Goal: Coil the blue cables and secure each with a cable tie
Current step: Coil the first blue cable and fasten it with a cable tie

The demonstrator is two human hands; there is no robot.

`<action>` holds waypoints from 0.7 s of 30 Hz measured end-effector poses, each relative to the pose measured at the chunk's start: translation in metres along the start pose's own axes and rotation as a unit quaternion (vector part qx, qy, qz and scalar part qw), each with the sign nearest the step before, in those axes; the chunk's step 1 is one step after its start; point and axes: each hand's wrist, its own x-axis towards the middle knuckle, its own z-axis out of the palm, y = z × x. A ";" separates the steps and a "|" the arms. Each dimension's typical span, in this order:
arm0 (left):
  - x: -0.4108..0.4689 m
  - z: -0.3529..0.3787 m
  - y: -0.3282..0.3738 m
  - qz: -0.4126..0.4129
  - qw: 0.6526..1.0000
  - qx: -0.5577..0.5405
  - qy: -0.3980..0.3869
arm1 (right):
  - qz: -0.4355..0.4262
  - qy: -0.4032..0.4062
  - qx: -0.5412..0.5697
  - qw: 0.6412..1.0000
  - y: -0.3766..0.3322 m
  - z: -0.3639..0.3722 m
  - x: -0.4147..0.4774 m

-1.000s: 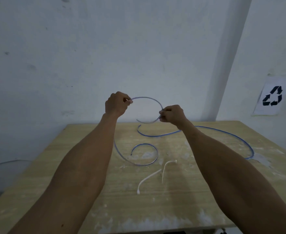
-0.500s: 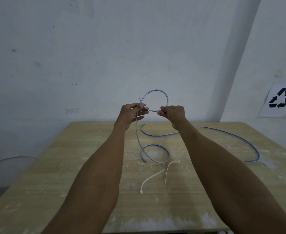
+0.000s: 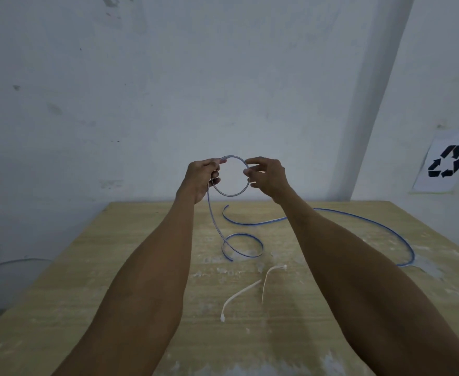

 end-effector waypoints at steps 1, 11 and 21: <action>0.001 0.000 0.001 0.006 1.000 0.011 0.002 | -0.010 0.011 -0.011 1.000 -0.001 0.000 0.002; -0.006 0.008 0.001 0.018 0.999 0.005 -0.038 | -0.143 0.050 -0.069 0.986 -0.018 0.010 0.002; -0.014 0.015 0.007 -0.002 0.998 -0.054 -0.021 | -0.127 0.069 -0.009 0.989 -0.018 0.002 0.001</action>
